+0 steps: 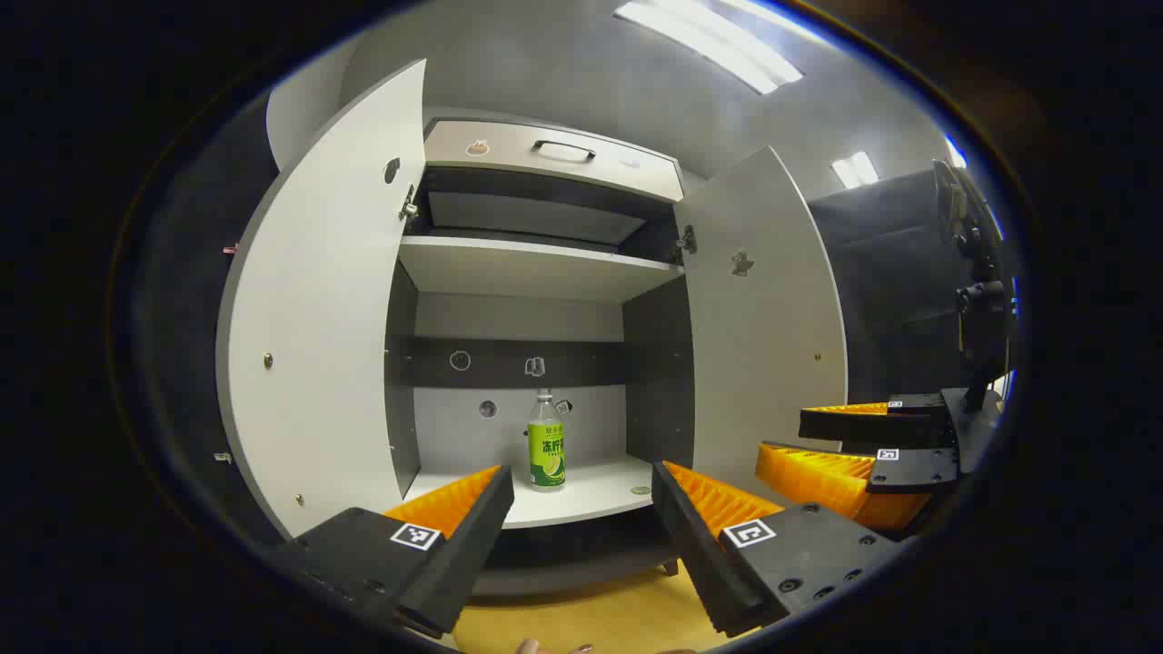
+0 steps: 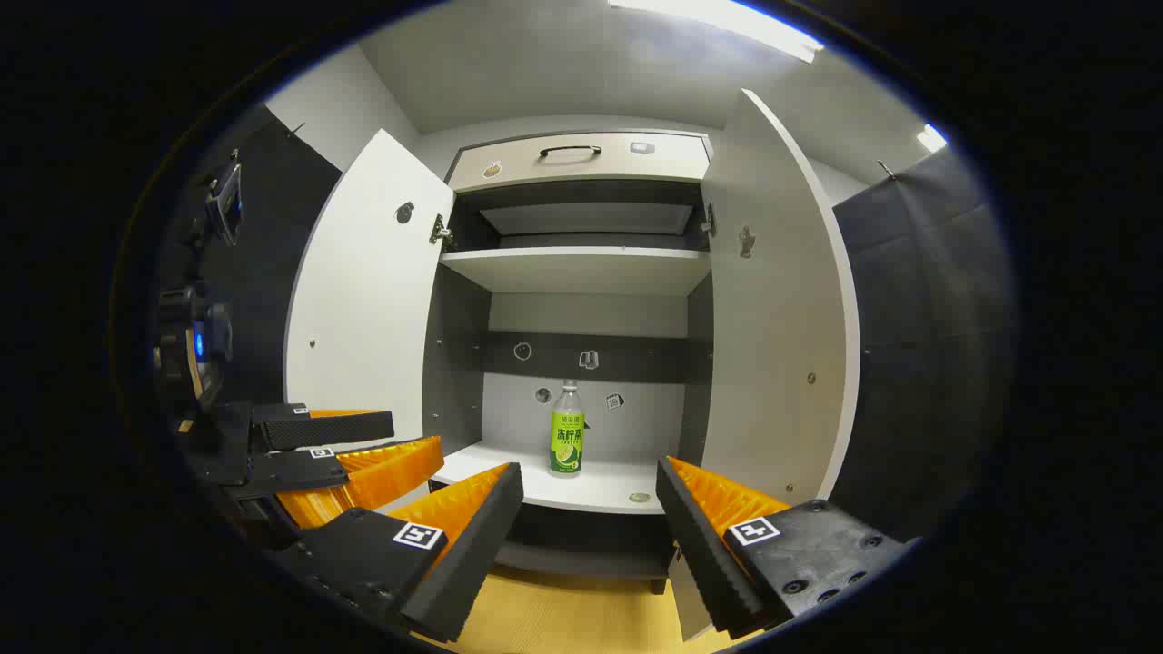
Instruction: Grasp the bottle in the cabinet with the left hand and place it on the coaster, then close the right door with the right hand and the left door with the left hand.
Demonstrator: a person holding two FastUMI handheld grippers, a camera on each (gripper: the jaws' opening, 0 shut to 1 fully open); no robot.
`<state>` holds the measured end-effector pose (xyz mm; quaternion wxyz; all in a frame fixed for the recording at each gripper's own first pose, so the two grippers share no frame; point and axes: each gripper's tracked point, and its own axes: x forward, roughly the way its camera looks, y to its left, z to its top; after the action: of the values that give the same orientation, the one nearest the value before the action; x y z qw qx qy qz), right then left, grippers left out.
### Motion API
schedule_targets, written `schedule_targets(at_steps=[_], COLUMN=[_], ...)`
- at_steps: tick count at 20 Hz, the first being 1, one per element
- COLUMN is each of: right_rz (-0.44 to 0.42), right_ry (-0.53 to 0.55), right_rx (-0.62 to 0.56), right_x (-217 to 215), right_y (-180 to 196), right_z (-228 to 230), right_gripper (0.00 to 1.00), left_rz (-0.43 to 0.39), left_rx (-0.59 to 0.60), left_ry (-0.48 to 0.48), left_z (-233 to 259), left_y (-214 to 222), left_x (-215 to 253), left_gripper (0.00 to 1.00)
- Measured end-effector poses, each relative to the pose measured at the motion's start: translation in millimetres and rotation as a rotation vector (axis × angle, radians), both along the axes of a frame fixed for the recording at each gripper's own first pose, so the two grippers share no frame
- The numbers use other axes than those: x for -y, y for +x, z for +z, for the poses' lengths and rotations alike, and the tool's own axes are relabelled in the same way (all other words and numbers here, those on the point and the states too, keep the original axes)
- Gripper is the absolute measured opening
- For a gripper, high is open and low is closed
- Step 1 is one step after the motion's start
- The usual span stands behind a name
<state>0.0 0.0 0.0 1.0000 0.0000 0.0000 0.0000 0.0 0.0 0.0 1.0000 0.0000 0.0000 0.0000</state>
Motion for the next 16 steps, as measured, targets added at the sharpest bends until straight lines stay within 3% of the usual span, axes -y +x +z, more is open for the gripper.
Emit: schedule_targets(at_steps=[16], right_rz=[-0.010], right_ry=[-0.032], right_rx=[-0.024], right_x=[2.5], right_y=[-12.1], right_z=[-5.4], right_gripper=[0.98], left_rz=[0.009], left_rx=[-0.016], left_ry=[-0.003], left_z=[-2.5], left_y=[-5.2], left_x=[0.5], left_gripper=[0.97])
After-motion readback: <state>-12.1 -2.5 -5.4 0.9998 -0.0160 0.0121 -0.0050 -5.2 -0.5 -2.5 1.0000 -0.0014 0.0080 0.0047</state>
